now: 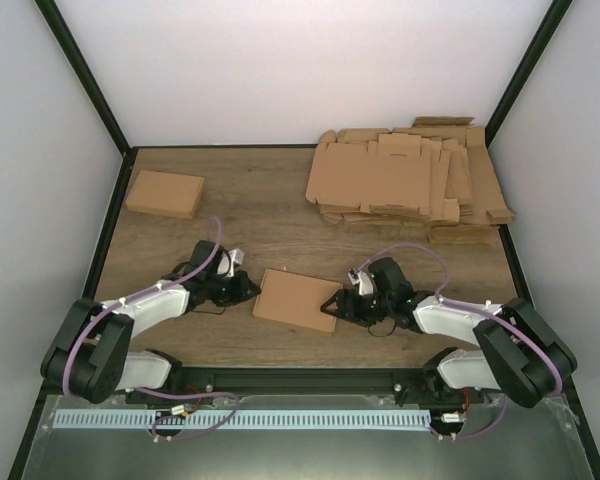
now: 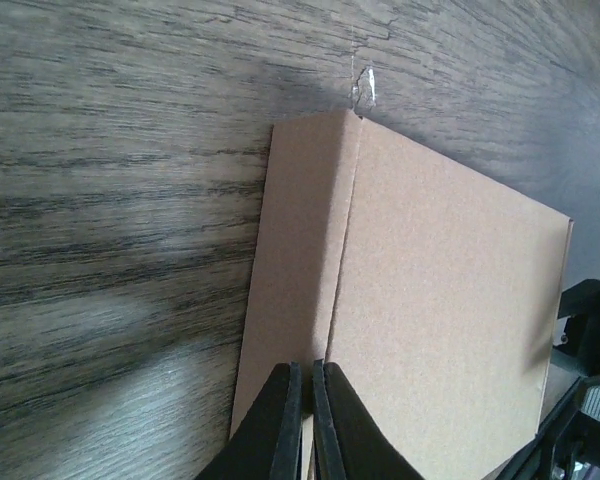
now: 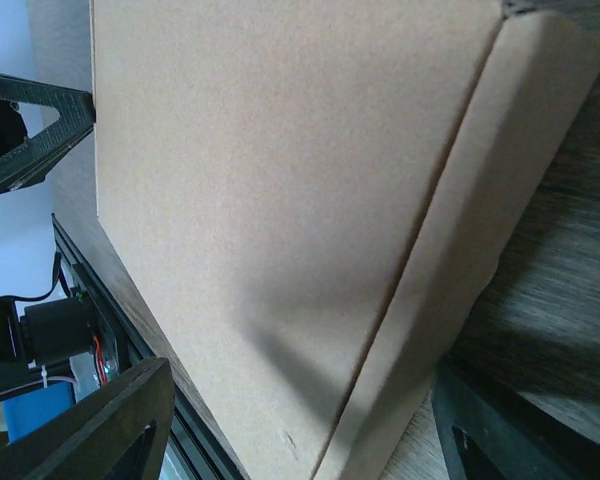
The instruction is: Fold the paper box
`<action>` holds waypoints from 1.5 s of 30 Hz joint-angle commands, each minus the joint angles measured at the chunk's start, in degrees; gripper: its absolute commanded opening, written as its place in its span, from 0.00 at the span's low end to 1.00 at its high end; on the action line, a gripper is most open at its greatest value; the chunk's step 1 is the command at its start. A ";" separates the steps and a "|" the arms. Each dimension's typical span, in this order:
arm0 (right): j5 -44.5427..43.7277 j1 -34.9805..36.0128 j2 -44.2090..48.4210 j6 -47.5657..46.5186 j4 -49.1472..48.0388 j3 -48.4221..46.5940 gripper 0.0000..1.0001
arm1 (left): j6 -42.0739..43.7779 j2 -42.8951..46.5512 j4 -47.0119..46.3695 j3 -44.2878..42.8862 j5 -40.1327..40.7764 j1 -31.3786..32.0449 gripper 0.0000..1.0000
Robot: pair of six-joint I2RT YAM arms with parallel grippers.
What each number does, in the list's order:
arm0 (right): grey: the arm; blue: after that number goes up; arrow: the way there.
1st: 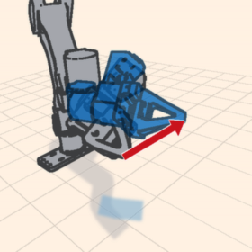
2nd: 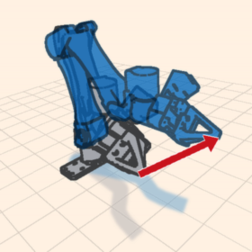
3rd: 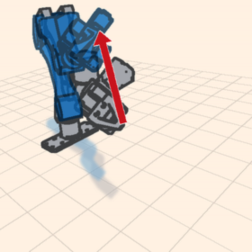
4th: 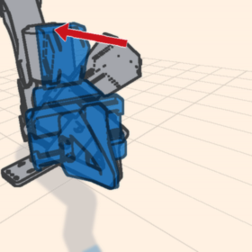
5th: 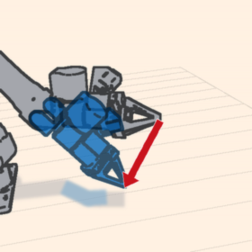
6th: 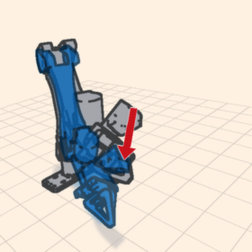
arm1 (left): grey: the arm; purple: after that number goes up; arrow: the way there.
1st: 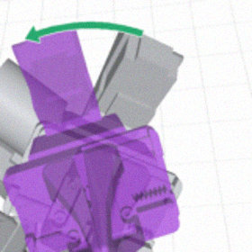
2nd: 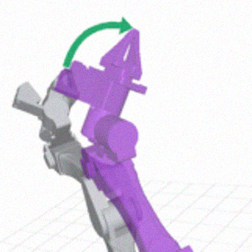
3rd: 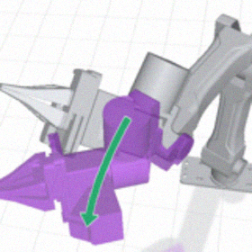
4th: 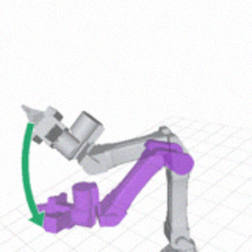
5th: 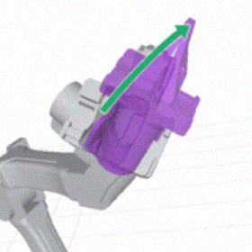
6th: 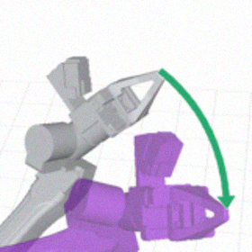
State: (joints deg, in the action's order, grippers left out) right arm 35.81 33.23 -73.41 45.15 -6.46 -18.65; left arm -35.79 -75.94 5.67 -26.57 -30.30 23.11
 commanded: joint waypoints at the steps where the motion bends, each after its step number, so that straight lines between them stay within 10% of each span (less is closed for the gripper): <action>1: -1.04 -1.37 0.32 0.29 1.36 0.91 0.74 | -0.11 0.10 3.75 1.08 5.71 -0.87 0.04; 23: 10.64 -6.08 -2.02 3.75 -9.93 4.11 0.63 | 1.64 -2.44 5.15 2.39 9.87 -1.21 0.04; 34: 14.81 -6.08 -3.91 7.45 -17.43 5.15 0.39 | 1.34 -1.41 4.81 2.21 9.51 -1.19 0.04; 45: 12.14 -6.07 3.32 6.15 -12.12 1.00 0.27 | -9.78 19.80 0.76 -0.50 1.65 -1.15 0.79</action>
State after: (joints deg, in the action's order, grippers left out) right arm 48.36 27.51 -72.20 52.29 -19.11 -13.65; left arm -42.00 -61.14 6.13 -23.68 -27.33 22.13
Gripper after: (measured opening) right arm 0.330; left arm 0.744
